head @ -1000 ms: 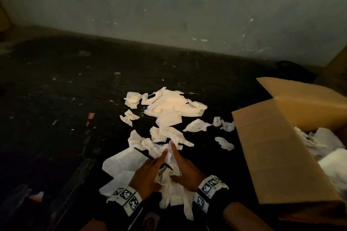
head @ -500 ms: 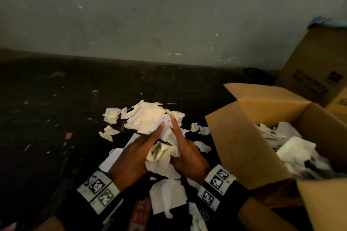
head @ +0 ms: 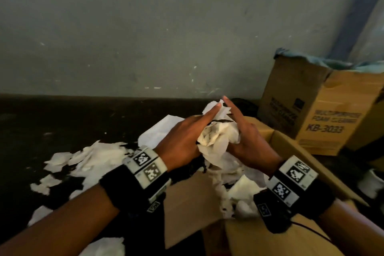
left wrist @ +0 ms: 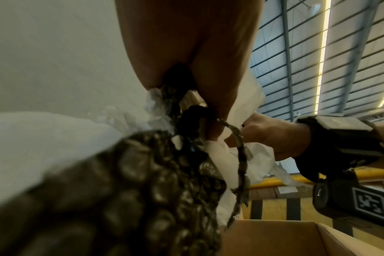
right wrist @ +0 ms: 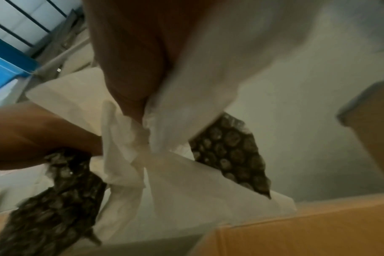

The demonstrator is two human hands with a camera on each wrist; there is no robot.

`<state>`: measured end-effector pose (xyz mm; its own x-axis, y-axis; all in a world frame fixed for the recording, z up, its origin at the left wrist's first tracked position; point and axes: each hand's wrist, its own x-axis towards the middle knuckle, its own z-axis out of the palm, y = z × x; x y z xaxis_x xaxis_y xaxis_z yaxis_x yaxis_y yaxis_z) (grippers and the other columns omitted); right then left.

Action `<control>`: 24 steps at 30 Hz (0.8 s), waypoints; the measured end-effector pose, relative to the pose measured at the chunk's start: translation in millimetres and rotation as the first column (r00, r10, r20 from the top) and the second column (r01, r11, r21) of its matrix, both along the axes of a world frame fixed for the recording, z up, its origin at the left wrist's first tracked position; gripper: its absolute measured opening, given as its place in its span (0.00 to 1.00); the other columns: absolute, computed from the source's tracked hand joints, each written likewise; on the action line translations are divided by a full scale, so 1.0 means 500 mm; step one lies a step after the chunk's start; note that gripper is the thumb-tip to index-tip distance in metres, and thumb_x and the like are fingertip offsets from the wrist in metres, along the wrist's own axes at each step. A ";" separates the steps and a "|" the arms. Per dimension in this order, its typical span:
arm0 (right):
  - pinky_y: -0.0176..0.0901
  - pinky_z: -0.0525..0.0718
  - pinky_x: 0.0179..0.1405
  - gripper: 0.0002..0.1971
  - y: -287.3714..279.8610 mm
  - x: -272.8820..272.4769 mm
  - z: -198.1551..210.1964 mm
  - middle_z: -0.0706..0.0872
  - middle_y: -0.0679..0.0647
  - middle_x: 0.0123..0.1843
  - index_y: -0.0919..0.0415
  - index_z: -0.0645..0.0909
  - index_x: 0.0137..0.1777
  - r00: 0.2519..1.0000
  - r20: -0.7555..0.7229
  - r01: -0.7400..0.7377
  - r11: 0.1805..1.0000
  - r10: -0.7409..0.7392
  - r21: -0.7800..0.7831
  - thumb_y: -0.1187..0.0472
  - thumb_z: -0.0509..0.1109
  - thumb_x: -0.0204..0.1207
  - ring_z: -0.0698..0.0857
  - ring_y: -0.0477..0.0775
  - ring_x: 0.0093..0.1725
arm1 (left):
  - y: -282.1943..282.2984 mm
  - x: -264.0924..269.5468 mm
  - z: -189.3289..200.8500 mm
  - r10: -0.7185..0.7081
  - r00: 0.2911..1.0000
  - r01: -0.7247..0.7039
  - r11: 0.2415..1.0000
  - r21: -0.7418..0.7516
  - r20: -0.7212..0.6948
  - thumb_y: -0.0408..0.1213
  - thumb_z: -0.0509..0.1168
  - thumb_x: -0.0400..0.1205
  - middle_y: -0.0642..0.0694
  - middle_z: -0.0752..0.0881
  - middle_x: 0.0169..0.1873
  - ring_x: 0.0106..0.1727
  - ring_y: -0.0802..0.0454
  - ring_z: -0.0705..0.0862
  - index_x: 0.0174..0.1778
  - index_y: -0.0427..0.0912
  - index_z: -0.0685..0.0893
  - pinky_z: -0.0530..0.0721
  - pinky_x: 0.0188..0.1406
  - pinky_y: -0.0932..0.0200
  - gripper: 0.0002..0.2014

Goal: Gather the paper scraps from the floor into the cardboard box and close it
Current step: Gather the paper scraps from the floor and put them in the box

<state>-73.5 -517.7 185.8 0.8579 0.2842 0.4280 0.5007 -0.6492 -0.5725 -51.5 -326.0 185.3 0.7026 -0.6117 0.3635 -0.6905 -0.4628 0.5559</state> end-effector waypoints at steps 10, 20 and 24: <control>0.41 0.72 0.70 0.46 -0.307 0.030 -0.054 0.71 0.57 0.76 0.57 0.56 0.81 0.909 -0.268 0.237 0.924 -0.320 -0.301 0.54 0.79 0.68 0.72 0.57 0.74 | -0.325 0.047 -0.057 0.013 0.965 0.023 0.991 0.134 -0.263 0.39 0.73 0.75 0.43 0.70 0.75 0.73 0.45 0.72 0.78 0.61 0.39 0.68 0.66 0.61 0.50; 0.51 0.71 0.75 0.40 -0.346 0.032 -0.072 0.66 0.55 0.80 0.46 0.59 0.79 0.839 -0.322 0.221 0.815 -0.439 -0.536 0.52 0.76 0.71 0.70 0.57 0.76 | -0.296 0.049 -0.073 0.061 0.960 0.037 0.940 0.338 -0.275 0.54 0.72 0.72 0.47 0.54 0.82 0.79 0.45 0.61 0.76 0.65 0.32 0.69 0.74 0.40 0.54; 0.46 0.65 0.76 0.36 -0.231 0.002 -0.027 0.62 0.53 0.83 0.49 0.56 0.81 0.893 -0.385 0.029 0.883 -0.233 -0.468 0.52 0.70 0.77 0.64 0.55 0.79 | -0.181 0.017 -0.115 0.082 0.963 -0.070 0.996 0.053 -0.256 0.66 0.70 0.65 0.60 0.67 0.73 0.74 0.55 0.69 0.73 0.75 0.43 0.71 0.71 0.54 0.48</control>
